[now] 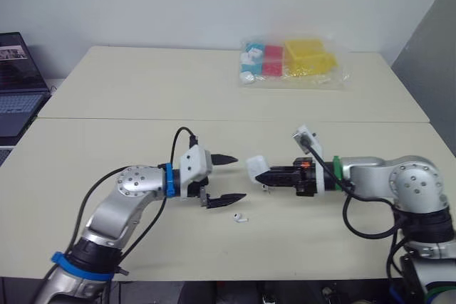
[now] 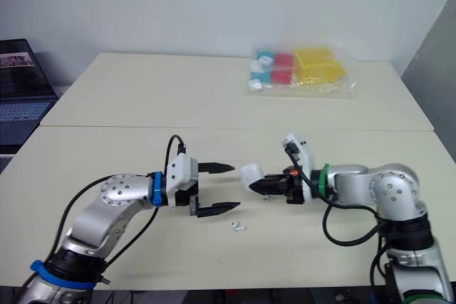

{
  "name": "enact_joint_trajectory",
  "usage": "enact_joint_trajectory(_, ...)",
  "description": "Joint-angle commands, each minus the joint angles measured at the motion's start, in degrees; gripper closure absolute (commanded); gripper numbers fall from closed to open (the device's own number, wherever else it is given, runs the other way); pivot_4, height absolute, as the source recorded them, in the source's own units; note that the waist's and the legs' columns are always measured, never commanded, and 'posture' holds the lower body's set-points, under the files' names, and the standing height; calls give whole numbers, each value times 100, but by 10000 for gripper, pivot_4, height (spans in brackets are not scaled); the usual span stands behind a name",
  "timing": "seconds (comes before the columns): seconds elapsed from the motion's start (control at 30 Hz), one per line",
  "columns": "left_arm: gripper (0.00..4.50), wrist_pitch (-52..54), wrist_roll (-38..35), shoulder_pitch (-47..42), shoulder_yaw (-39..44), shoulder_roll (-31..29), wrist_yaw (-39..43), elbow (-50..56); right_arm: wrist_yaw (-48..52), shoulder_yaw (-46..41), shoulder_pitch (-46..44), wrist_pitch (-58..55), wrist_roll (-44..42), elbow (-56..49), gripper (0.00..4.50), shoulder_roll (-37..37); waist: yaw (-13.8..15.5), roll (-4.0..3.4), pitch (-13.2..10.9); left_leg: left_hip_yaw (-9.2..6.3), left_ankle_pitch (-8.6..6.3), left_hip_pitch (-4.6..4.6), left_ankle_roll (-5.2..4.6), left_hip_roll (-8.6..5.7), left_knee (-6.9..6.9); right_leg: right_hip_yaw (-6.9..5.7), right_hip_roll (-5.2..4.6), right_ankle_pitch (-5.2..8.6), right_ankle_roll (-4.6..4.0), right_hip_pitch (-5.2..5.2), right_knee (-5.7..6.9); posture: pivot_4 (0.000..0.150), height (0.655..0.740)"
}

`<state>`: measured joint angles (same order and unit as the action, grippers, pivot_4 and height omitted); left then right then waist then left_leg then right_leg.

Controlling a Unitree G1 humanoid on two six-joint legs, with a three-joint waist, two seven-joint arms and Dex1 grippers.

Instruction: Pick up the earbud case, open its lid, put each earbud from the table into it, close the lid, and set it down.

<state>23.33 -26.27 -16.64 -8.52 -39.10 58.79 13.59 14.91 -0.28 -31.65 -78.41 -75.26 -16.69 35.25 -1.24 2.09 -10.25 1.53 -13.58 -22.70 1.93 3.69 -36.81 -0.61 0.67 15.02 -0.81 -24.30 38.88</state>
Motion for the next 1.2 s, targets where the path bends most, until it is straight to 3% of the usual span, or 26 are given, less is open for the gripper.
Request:
enact_joint_trajectory(0.03, 0, 1155, -555, -286, 181, -227, -54, 483, 1247, 727, -347, 590, 1278, -609, 37559, 1118, 3, -16, -10, -2, 0, -2, 0, -2, -1, -2, 0, 0, 0, -2, -2, 1500, 7400)
enact_joint_trajectory(0.33, 0, 1602, -162, -938, -551, -44, -209, 1007, 3656, 2664, -829, 3164, 4593, -1091, 37559, 2649, -23, -19, -13, -4, -1, -16, -1, -2, 6, -1, 5, 3, -2, -11, -25, 1500, 7400)
enact_joint_trajectory(0.73, 0, 1054, 606, -1459, -1094, 481, -268, 576, 4421, 2442, -1074, 3083, 4965, -1058, 37559, 2100, -23, -18, -14, -1, -1, -14, 0, -5, -14, 3, 3, 2, -1, -10, -7, 1500, 7400)
enact_joint_trajectory(1.2, 0, 1246, 724, -1690, -1123, 766, -266, 455, 4605, 2380, -1122, 2898, 5198, -1060, 37559, 1819, -24, -18, -14, -2, -1, -12, 0, -5, -14, 3, 3, 1, -1, -10, -1, 1500, 7400)
